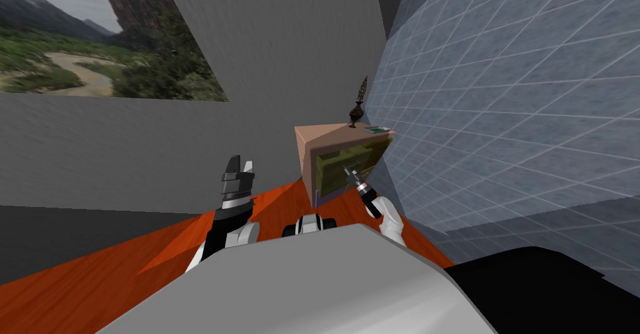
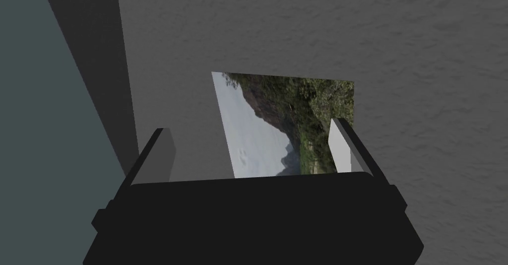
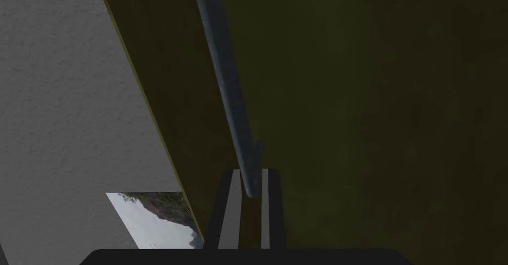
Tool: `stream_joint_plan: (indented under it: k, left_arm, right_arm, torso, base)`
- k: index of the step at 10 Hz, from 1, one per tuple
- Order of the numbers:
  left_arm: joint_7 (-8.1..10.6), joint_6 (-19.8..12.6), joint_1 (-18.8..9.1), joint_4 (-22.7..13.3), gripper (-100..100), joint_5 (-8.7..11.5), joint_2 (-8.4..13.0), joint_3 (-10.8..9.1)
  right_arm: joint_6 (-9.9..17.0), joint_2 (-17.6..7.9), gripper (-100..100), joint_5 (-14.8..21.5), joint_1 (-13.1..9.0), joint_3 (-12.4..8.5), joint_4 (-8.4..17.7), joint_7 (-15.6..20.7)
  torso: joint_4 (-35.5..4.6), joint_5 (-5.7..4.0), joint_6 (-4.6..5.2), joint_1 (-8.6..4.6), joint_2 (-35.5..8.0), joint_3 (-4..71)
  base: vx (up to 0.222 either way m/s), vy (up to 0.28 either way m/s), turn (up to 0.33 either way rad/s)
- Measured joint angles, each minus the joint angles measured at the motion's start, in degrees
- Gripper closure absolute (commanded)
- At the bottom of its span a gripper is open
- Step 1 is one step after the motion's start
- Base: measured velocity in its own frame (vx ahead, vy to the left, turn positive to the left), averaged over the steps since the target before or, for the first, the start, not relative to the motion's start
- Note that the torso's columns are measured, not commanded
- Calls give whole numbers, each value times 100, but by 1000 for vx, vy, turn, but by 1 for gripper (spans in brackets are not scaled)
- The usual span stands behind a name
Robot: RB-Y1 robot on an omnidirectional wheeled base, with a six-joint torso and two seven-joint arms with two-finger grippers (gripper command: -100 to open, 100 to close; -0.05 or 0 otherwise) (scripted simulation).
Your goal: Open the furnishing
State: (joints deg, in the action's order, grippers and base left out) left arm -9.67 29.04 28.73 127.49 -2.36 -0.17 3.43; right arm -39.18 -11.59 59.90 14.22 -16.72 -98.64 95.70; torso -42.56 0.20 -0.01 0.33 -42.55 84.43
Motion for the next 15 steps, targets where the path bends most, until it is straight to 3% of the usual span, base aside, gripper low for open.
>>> stream_joint_plan:
  k: [5,6,15]
  left_arm:
    - [0,0,1,0,0,0,1,-1]
    - [0,0,2,0,0,0,1,-1]
    - [0,1,3,1,0,0,1,-1]
  right_arm:
    - [-64,-58,100,-37,41,-26,-22,-48]
    - [-70,-59,-100,-28,64,-16,-1,-50]
    - [384,-986,-100,-19,-143,-155,-266,-1133]
  torso:
    - [-8,-3,4,-24,-18,-11]
    - [-1,3,1,-7,23,13]
    - [14,-10,1,-28,20,11]
  base:
    - [-162,-54,-33]
    - [-37,15,18]
    - [-19,34,11]
